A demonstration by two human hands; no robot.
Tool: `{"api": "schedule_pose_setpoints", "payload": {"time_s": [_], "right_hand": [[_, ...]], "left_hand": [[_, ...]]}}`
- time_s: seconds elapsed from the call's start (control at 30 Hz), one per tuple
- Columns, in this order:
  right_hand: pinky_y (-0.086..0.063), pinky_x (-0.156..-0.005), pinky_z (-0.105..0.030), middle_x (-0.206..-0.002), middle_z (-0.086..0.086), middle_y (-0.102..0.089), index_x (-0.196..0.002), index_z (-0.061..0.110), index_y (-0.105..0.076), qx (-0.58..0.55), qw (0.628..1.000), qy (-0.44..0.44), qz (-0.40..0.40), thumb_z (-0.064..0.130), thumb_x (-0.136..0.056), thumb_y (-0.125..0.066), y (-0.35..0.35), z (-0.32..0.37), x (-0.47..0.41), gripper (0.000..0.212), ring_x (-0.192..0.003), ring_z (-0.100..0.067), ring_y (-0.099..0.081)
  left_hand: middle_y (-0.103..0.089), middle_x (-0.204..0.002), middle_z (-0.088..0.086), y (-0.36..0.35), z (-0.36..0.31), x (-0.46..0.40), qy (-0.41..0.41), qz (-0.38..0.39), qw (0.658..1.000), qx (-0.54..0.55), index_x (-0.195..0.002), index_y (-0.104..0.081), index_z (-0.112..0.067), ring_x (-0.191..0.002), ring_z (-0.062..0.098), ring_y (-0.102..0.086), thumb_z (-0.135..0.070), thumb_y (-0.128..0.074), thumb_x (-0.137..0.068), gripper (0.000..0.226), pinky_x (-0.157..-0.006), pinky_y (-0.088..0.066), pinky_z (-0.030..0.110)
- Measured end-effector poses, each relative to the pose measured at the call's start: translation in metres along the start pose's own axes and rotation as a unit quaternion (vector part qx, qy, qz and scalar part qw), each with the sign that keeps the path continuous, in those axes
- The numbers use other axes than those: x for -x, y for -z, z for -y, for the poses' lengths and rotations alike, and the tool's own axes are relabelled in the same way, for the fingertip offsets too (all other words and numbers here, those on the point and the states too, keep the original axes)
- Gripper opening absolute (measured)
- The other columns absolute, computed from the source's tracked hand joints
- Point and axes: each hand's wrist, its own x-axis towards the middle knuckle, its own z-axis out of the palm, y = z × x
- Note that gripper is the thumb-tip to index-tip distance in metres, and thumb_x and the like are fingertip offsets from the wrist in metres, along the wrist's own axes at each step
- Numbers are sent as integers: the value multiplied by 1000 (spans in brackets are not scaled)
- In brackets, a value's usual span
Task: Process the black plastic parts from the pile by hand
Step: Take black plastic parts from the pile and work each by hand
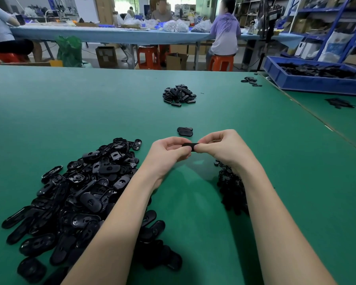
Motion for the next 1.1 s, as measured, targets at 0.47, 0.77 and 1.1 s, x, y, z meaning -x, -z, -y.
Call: {"api": "schedule_pose_setpoints", "payload": {"time_s": [0.47,0.77,1.1], "right_hand": [[-35,-42,-7,-47,18,-59,-71,21,-72,14,999,41,-33,25,-73,-83,-12,-8,-4,12,-42,5,-50],[-44,-57,-16,-72,13,-71,-85,31,-71,54,981,183,-23,23,-79,-82,-18,-12,-5,15,-51,-3,-48],[-43,-66,-25,-75,26,-69,-88,37,-69,193,967,141,-84,42,-82,-75,-28,-5,-57,10,-75,2,-59]], "left_hand": [[-76,-87,9,-1,1,-2,4,-36,999,-36,-88,-74,-13,-74,11,-69,1,-76,-83,15,-77,-54,20],[-75,-76,3,4,1,-5,1,-74,997,-3,-85,-73,-17,-72,14,-66,-3,-75,-84,14,-87,-55,27],[-75,-89,1,6,6,-10,12,-116,993,-19,-101,-67,-16,-82,18,-70,-13,-73,-88,15,-98,-56,43]]}}
